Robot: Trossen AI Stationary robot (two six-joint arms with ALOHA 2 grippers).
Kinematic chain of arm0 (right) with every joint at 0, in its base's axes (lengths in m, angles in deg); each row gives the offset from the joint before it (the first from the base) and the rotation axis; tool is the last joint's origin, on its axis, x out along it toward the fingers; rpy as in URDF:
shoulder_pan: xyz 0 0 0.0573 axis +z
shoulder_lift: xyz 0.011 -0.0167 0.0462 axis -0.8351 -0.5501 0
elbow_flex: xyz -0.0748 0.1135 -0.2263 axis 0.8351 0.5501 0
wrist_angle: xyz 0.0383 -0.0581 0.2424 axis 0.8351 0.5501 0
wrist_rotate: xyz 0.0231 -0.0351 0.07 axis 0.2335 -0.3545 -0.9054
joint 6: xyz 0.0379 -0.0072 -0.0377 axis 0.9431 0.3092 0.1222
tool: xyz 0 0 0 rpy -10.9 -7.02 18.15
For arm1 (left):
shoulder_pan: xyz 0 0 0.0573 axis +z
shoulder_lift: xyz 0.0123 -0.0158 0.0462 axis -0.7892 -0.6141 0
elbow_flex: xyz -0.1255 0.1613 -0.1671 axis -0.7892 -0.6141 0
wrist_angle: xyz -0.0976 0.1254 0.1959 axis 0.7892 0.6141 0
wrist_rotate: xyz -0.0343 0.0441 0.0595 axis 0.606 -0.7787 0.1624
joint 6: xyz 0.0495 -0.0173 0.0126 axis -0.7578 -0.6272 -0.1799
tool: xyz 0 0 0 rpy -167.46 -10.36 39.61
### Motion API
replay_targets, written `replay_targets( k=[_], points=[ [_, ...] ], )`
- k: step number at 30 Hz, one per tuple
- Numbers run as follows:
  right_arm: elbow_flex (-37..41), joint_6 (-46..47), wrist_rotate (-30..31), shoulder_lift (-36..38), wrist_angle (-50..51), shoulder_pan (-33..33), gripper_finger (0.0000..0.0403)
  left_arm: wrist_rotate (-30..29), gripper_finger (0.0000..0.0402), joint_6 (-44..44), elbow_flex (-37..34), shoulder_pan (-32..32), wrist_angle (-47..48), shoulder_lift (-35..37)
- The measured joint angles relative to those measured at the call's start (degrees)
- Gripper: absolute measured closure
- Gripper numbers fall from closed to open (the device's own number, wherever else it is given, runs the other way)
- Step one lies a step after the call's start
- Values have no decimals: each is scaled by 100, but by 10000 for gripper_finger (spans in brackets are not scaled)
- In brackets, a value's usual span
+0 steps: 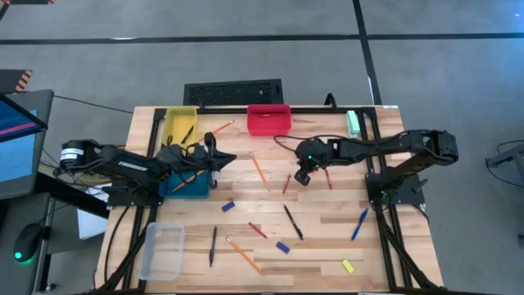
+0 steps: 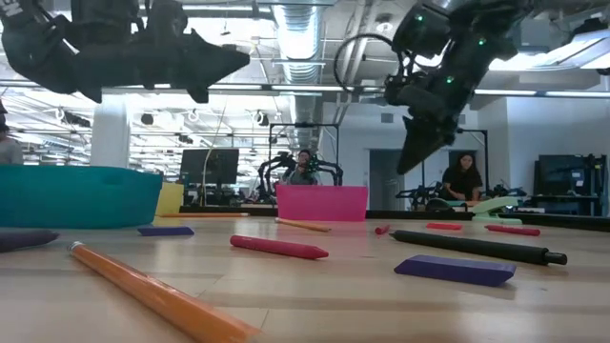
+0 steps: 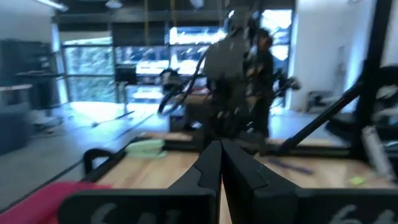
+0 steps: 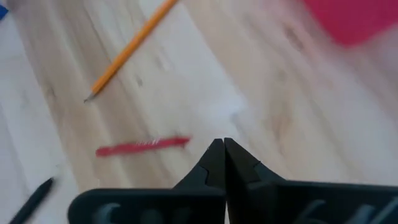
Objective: Sort crayons/erasers/pens/pencils in bins
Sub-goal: Put the orange eraser into the transparent bin
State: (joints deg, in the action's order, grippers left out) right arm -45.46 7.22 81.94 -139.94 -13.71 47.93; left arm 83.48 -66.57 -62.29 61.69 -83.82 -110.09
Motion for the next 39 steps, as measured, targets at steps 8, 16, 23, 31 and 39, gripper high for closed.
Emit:
replay_targets(
  k=[8, 16, 23, 31, 39],
  points=[
    [-5, 467, 44, -126, 106, -345, 350, 160, 401, 277, -134, 344, -194, -152],
    [0, 202, -381, -184, -123, -1450, 328, 181, 401, 530, -192, 1299, 6, -147],
    [0, -142, -421, -184, -92, -1809, 306, 54, 401, 511, -192, 1854, 27, -147],
    [0, -156, -435, -184, 47, -1726, 251, -135, 401, 1030, -140, 2166, 37, -147],
    [2, 300, -437, -184, 1053, -1240, 181, -76, 401, 861, -140, 2154, 285, -147]
  ],
)
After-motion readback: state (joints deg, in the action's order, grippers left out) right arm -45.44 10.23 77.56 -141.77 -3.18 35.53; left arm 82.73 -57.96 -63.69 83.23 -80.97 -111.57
